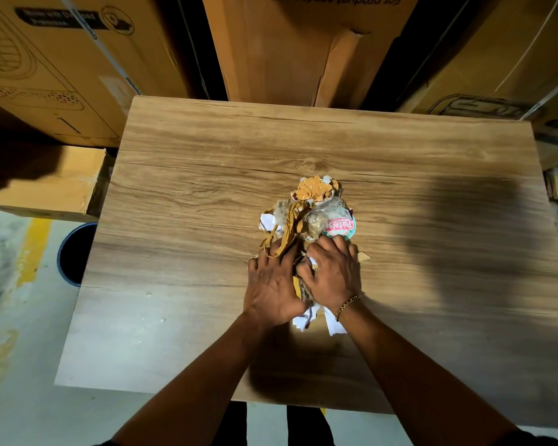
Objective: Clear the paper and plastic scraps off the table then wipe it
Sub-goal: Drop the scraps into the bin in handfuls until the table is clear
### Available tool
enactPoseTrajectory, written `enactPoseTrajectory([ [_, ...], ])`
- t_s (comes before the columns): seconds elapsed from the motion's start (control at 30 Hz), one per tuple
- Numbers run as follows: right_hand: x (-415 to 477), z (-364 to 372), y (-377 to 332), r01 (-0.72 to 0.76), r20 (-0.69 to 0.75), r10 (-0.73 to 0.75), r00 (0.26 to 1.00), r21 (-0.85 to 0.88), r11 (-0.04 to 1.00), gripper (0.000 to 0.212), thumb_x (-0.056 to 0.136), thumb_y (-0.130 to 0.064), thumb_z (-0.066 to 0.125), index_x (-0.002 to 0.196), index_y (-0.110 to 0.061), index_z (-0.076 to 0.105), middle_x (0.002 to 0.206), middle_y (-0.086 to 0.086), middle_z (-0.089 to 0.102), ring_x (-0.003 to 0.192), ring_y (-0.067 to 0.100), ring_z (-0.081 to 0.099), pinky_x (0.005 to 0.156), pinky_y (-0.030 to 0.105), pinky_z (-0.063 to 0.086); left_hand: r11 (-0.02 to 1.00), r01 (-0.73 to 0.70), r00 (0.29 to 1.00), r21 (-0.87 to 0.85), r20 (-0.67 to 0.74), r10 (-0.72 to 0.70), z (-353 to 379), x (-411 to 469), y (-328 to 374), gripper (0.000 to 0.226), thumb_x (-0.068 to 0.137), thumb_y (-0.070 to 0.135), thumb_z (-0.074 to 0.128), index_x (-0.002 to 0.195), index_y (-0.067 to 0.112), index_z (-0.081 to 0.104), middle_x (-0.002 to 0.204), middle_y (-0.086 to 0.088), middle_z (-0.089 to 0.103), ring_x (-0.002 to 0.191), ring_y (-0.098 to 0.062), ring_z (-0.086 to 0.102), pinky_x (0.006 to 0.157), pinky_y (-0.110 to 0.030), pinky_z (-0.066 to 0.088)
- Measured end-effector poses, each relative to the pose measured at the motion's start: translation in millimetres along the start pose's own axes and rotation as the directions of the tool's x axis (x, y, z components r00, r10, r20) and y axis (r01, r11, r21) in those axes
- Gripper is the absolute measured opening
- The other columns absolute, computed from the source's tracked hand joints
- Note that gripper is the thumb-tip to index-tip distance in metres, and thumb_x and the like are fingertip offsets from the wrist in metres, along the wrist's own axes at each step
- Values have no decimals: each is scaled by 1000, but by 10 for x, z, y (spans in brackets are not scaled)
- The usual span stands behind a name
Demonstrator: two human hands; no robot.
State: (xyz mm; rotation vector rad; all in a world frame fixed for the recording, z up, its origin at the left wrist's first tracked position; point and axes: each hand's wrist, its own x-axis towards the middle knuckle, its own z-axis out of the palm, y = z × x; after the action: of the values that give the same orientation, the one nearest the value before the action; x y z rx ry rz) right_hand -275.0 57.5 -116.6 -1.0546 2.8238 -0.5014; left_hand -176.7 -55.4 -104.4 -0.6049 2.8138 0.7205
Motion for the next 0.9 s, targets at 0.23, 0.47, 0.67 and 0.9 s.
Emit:
enactPoseTrajectory([
  [0.23, -4, 17, -4, -31, -21, 32, 999, 71, 997, 25, 80, -38, 53, 91, -20, 67, 91, -1, 61, 93, 28, 54, 81, 44, 43, 996, -8, 978, -89, -209, -11, 189, -119, 19, 91, 71, 62, 59, 149, 18, 47, 136, -9, 58, 117, -32, 50, 89, -46, 45],
  [0.47, -60, -37, -102, -170, -112, 242, 964, 444, 880, 16, 78, -28, 53, 76, -18, 66, 80, -9, 67, 85, 20, 61, 77, 29, 41, 903, 83, 937, -422, -276, -215, 365, -282, 329, 89, 74, 54, 63, 150, 12, 48, 145, -5, 54, 127, -25, 49, 101, -40, 43],
  [0.67, 7, -307, -220, -279, 108, 503, 857, 920, 276, 18, 79, -6, 52, 72, 4, 66, 66, -13, 68, 69, 3, 61, 70, 17, 48, 488, 117, 874, -865, -143, -465, 248, -265, 710, 44, 70, 28, 61, 113, 36, 61, 110, 3, 69, 103, -21, 66, 89, -50, 56],
  [0.9, -146, -500, -105, -316, 470, 486, 737, 875, -366, 15, 81, -12, 64, 69, -18, 69, 73, 3, 65, 67, 15, 63, 68, 29, 48, 196, 195, 868, -961, 76, -491, 255, -112, 997, 49, 60, 30, 59, 108, 40, 68, 109, -3, 74, 103, -27, 71, 92, -57, 56],
])
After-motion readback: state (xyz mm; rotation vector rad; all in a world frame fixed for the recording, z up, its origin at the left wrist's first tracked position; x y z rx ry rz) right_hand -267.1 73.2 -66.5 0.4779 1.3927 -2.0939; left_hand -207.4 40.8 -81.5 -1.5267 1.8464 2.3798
